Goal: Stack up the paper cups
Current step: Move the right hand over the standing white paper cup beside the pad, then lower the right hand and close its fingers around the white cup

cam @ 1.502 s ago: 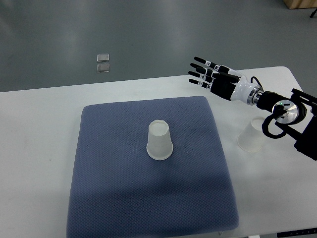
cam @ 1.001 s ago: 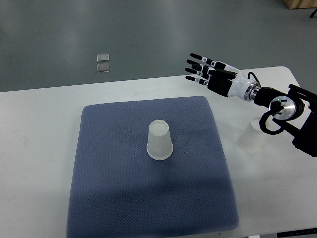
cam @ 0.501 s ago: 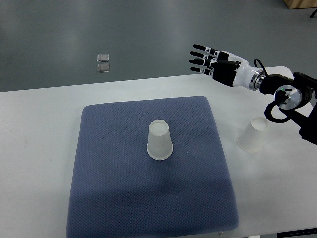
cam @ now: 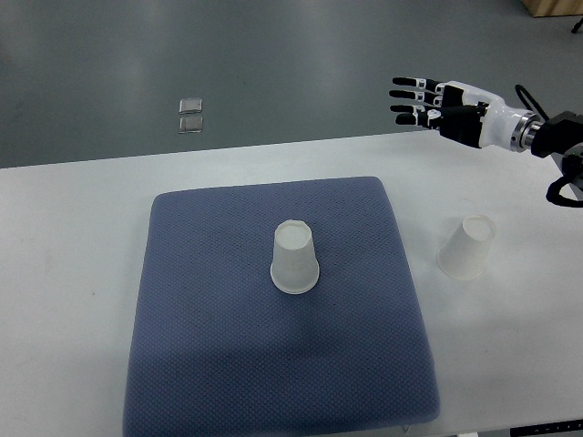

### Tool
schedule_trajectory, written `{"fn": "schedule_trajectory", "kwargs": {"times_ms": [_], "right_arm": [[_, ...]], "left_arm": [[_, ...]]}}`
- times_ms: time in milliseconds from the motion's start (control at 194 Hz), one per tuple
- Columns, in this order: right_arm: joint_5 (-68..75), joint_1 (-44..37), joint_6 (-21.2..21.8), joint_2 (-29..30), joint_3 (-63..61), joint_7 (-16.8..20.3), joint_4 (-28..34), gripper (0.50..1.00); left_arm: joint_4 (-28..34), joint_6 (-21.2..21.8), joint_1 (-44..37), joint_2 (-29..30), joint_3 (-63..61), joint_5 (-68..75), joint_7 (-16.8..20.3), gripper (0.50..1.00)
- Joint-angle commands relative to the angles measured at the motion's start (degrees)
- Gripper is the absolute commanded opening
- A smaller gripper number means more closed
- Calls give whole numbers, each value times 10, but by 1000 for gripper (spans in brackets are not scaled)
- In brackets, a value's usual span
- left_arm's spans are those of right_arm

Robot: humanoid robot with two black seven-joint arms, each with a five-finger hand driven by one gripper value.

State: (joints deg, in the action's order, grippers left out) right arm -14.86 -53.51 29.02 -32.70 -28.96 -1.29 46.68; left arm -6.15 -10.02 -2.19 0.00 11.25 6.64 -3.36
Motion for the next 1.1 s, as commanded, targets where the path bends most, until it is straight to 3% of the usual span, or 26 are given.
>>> {"fn": "schedule_trajectory", "kwargs": {"times_ms": [0,181,330,501,635,1094], "right_arm": [[-55,-4,32,-31,-1,-9,2,924],[-215,-14,56,-64,0,-24,10,924],[-376,-17,51,-97,0,-71,34,924],[-489,-12,51,-162,11,-122,119,924],[-547,11,43,-198,11,-138,176,924],[-631,61,-111,-185,99,-144,194,924]], "left_arm": [[0,0,0,0,0,0,0,1000],[0,0,0,0,0,0,0,1000],[0,0,0,0,0,0,0,1000],[0,0,0,0,0,0,0,1000],[0,0,0,0,0,0,0,1000],[0,0,0,0,0,0,0,1000]]}}
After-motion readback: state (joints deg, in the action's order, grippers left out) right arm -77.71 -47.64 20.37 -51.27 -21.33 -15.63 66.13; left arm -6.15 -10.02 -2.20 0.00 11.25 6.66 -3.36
